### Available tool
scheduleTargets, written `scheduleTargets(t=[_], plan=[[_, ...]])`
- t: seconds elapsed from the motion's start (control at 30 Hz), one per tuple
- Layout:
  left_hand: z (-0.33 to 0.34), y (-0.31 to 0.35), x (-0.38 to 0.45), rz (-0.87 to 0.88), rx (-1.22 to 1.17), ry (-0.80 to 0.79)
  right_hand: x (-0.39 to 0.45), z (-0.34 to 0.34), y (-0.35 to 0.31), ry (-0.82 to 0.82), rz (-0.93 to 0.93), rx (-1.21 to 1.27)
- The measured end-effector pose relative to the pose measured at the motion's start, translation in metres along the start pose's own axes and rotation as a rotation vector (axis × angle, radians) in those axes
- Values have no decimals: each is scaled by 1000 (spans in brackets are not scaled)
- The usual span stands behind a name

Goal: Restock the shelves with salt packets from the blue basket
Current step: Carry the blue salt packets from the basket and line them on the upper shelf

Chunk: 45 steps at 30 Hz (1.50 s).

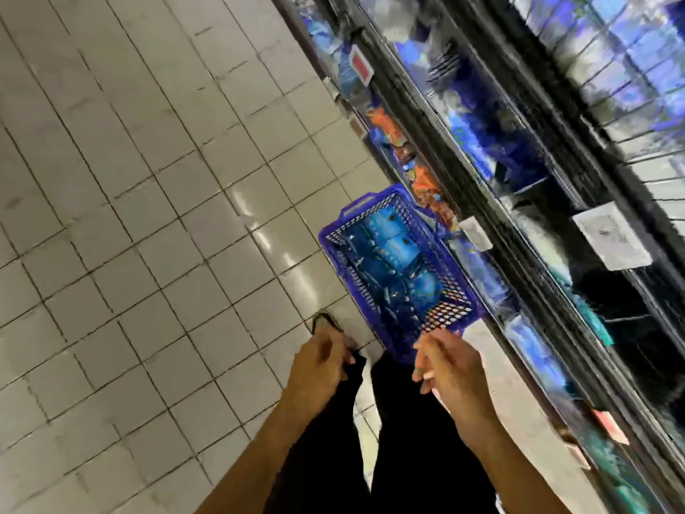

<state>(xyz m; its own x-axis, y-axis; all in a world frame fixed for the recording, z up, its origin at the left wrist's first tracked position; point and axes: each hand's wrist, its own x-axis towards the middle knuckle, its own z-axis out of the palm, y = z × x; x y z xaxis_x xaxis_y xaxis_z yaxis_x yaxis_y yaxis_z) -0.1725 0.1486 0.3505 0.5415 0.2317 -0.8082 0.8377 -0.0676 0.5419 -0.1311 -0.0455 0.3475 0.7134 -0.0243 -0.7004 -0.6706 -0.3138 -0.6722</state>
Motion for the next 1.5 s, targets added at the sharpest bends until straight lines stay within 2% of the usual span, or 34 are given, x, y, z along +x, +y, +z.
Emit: scheduleTargets(t=[0.17,0.27,0.37,0.5,0.6,0.67,0.73,0.87,1.03,1.27,1.4,1.5], plan=[[57,-40,121,16,190,-45,121,26,96,159,49,-40],[94,-66,206,62,330,-79,211,40,155,245,181,16],[135,-81,292,92,480,-86,297,43,199,347,372,253],[184,-95,397,148,707,-115,381,44,246,271,648,575],[206,-117,454,246,1086,14,423,47,277,256,744,818],[219,-132,477,344,1199,144,448,51,289,287,770,956],[231,-142,489,395,1204,235,467,56,300,342,744,1047],[246,-151,494,388,1145,305,482,63,313,406,752,1118],[244,-139,510,243,1048,226,500,59,303,386,726,1157],[243,-130,521,150,1088,130,484,53,299,529,661,1145],[244,-125,519,14,670,-115,446,28,313,577,560,1215],[243,-121,519,-45,611,-293,413,12,333,512,562,1163]])
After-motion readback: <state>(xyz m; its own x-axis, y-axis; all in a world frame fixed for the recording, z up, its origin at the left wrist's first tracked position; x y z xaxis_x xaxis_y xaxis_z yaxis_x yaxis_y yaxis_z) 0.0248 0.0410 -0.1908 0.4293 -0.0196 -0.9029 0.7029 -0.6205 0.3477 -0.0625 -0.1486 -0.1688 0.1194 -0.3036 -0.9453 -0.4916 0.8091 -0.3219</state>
